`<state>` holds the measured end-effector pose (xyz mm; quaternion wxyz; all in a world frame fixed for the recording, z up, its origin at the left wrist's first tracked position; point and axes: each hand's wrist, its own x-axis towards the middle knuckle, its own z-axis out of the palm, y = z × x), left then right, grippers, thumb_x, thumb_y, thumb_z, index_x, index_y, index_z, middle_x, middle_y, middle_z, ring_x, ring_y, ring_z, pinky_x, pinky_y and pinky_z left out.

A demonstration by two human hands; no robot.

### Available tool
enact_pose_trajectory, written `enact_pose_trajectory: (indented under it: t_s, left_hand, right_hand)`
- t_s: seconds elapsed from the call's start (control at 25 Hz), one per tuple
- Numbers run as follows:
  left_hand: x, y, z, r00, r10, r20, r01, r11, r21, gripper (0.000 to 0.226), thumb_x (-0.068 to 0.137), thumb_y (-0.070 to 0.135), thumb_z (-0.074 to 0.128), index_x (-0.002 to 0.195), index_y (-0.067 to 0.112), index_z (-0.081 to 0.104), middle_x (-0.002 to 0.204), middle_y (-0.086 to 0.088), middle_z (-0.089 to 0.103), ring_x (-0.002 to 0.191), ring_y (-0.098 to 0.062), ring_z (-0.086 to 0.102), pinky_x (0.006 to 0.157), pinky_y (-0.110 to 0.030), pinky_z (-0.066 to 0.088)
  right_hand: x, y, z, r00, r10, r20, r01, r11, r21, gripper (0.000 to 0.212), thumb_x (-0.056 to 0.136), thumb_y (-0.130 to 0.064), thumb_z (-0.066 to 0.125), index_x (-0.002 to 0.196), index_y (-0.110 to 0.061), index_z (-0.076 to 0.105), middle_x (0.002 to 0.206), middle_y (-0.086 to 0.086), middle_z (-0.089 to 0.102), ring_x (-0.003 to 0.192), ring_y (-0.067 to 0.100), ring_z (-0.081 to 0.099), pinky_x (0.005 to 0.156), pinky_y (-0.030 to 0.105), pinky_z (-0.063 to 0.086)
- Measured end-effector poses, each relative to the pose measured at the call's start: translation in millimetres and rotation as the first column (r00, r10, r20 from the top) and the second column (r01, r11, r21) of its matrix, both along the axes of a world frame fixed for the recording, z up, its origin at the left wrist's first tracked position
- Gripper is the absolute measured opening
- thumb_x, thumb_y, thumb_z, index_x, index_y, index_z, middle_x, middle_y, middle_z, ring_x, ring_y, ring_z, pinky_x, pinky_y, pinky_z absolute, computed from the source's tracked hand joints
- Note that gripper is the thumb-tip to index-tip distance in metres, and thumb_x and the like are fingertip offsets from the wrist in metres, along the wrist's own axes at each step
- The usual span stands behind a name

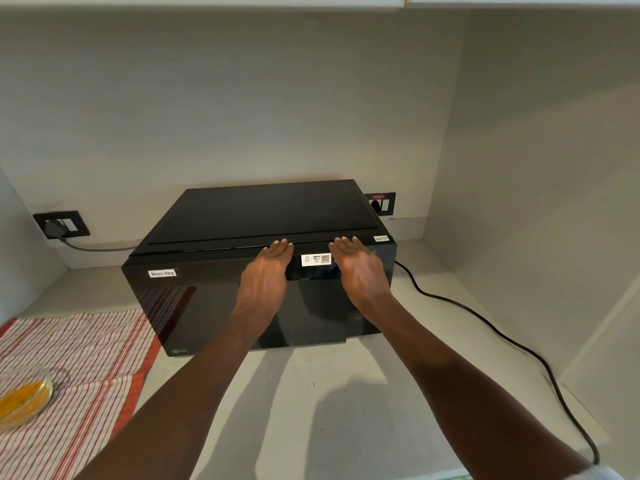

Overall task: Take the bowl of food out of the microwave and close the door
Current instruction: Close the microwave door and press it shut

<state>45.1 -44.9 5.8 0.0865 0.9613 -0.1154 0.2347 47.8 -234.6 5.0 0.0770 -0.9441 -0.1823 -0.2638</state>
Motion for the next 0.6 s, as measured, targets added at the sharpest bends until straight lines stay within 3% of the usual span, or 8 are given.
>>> enact_pose_trajectory:
  t_s: [0.6]
  left_hand:
    - [2, -4, 0, 1.000, 0.021, -0.006, -0.021, 1.000, -0.002, 0.064, 0.092, -0.001, 0.052, 0.150, 0.012, 0.028, 0.159, -0.008, 0.030, 0.147, -0.020, 0.025, 0.121, -0.035, 0.022]
  right_hand:
    - [12, 1, -3, 0.999, -0.011, -0.053, 0.012, 1.000, 0.017, 0.063, 0.077, 0.002, 0.071, 0.135, -0.004, 0.047, 0.142, 0.019, 0.050, 0.136, 0.034, 0.042, 0.114, 0.042, 0.027]
